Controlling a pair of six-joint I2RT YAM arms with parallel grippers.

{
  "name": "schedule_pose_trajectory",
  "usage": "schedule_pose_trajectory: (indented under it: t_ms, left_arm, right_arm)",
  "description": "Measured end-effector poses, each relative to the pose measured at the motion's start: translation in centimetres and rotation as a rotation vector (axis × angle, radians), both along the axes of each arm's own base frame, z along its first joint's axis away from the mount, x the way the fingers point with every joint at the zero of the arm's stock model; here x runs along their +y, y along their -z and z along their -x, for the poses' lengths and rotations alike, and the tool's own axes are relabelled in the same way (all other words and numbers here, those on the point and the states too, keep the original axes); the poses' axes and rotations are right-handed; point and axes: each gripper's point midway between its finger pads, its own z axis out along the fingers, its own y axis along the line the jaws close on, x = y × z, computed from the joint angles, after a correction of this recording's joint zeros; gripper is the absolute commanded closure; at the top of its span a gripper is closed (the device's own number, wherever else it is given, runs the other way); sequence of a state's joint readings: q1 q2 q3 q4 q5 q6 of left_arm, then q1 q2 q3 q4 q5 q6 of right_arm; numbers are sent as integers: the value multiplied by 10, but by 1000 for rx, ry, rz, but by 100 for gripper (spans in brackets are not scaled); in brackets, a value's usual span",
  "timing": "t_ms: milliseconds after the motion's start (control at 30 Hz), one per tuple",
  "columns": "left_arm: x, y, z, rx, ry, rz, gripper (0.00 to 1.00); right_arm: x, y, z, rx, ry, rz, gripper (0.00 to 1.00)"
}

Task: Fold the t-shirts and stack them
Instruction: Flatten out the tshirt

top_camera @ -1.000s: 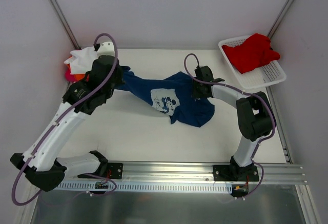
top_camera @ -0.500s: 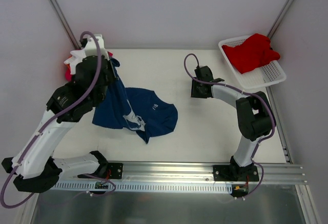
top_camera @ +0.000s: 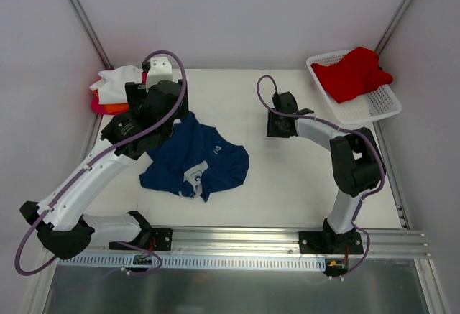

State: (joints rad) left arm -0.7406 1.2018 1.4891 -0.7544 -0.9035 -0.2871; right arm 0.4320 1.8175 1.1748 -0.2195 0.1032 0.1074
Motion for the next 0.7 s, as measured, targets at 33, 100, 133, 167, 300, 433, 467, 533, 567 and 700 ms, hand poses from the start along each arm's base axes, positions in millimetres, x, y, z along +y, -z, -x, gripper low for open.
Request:
schedule_pose_trajectory:
  t_ms: [33, 100, 133, 167, 300, 433, 467, 533, 567, 700]
  left_arm:
    - [1, -1, 1, -6, -4, 5, 1]
    - [5, -1, 3, -15, -16, 11, 1]
    - [7, 0, 4, -16, -21, 11, 1]
    - [8, 2, 5, -14, -25, 11, 1]
    - [7, 17, 5, 9, -32, 12, 1]
    - [3, 34, 5, 44, -29, 9, 1]
    - [2, 39, 5, 52, -27, 9, 1]
    - [3, 45, 5, 64, -31, 12, 1]
    - [3, 46, 5, 68, -32, 12, 1]
    - [2, 55, 6, 87, -29, 24, 1]
  right_arm:
    - [1, 0, 0, 6, -8, 2, 60]
    - [7, -1, -2, 14, -28, 0, 60]
    - [12, -2, -5, 19, -41, -2, 61]
    - [19, -4, -9, 18, -56, -7, 61]
    - [55, -14, -29, 12, -134, -22, 60]
    - [102, -16, -39, 18, -233, -61, 60]
    - [111, -16, -38, 26, -255, -68, 60]
    - [129, -11, -31, 56, -302, -85, 59]
    - [135, -10, -28, 70, -318, -88, 58]
    - [167, -9, -17, 122, -416, -130, 58]
